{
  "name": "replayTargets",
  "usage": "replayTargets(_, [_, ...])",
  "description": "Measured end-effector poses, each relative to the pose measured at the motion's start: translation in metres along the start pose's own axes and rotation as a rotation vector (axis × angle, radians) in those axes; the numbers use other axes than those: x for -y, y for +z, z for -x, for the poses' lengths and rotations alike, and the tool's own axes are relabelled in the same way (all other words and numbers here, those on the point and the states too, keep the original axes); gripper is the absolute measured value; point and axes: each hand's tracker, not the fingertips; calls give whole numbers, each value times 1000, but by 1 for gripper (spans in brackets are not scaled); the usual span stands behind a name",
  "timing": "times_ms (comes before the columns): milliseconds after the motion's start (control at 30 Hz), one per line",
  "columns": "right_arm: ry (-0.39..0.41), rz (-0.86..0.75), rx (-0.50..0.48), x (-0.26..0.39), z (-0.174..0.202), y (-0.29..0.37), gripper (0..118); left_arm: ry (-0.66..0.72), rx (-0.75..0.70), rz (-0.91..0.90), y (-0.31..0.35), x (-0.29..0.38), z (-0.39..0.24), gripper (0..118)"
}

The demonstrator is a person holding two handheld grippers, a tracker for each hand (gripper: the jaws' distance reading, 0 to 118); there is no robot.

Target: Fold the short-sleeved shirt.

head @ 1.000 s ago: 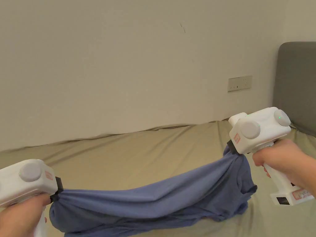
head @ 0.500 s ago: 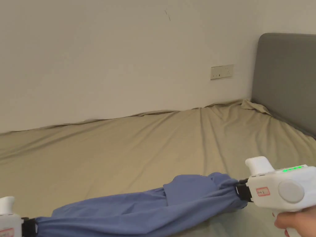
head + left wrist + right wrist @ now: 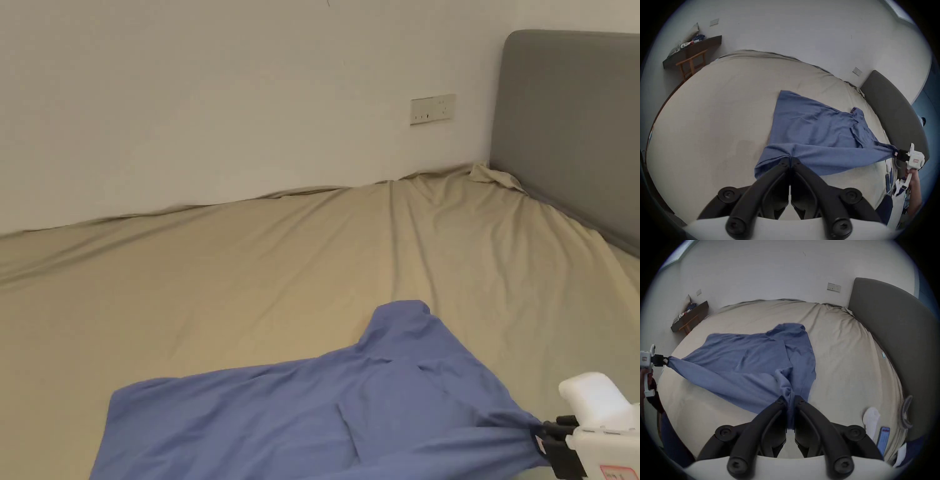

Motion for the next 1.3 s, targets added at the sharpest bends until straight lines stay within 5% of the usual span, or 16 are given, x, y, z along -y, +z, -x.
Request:
replayTargets(267, [13,156,13,67,5,-1,7,9,-10,110,-3,67,12,0])
replayTargets(600, [-114,339,15,99,-7,-44,7,-61,-152,239,-61,98,26,0])
replayTargets(967, [-113,306,51,111,-4,-50,7,-181,-253,156,-69,118,8,3])
replayTargets(1033, [-69,268,60,105,-4,-48,25,-194,-252,138,-64,119,2,20])
replayTargets(1067, [-37,299,90,97,-4,-43,45,-211,-247,157,-54,112,1,44])
replayTargets(1133, [-59,269,129,81,-8,-17,118,-141,-211,105,-18,96,-4,118])
replayTargets(1200, [-146,9,76,54,-11,31,116,-57,-134,-234,36,77,-11,118])
replayTargets(1300, [-180,-183,76,27,-1,83,118,3,-71,-390,82,61,-21,118])
